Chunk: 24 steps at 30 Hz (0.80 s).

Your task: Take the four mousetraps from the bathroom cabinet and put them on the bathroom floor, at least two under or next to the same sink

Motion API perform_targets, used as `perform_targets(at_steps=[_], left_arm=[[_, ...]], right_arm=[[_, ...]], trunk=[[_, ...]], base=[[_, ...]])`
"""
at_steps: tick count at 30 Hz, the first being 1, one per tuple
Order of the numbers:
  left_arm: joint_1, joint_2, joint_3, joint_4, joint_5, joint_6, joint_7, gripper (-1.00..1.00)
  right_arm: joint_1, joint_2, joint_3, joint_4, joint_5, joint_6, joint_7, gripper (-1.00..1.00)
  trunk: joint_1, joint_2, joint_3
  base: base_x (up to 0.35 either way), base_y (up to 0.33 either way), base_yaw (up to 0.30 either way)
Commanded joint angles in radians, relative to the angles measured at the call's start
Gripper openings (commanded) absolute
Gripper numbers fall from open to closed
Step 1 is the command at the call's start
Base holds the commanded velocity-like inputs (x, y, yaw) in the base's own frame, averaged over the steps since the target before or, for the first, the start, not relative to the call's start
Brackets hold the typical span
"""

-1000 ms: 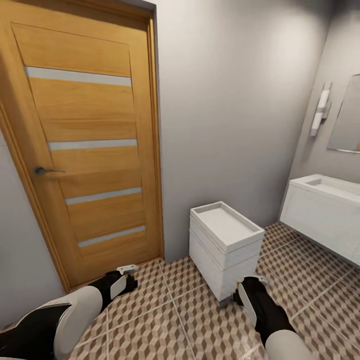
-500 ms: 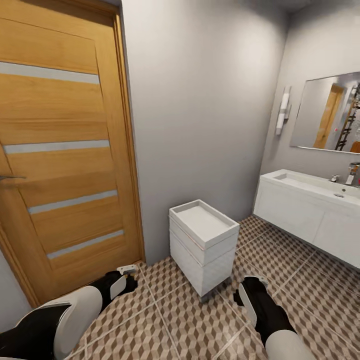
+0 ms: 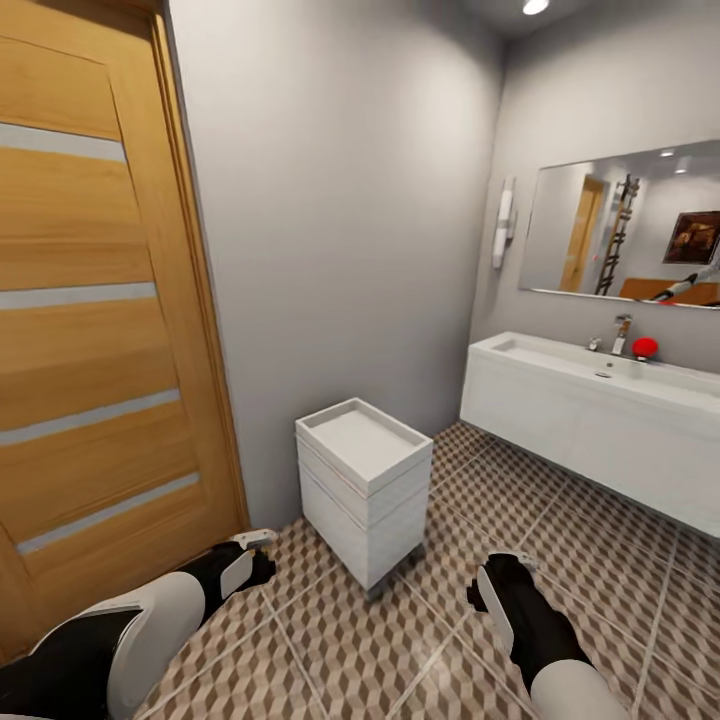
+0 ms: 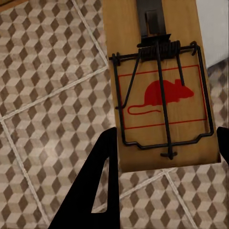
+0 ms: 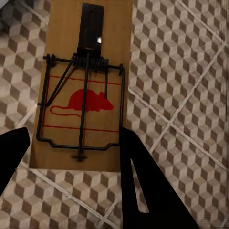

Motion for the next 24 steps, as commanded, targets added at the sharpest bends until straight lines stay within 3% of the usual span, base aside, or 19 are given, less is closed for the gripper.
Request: perform_targets(at_steps=[1, 24], left_arm=[[-0.001, 0.000, 0.005, 0.000, 0.007, 0.003, 0.007, -1.00], [-0.001, -0.010, 0.004, 0.001, 0.001, 0.003, 0.007, -1.00]], right_arm=[[-0.001, 0.001, -0.003, -0.001, 0.000, 0.004, -0.003, -1.00], [-0.001, 0.001, -0.004, -0.001, 0.000, 0.004, -0.003, -1.00]], trunk=[[0.000, -0.001, -0.001], [0.000, -0.001, -0.001]], base=[[0.000, 0.000, -0.297], [0.000, 0.000, -0.297]])
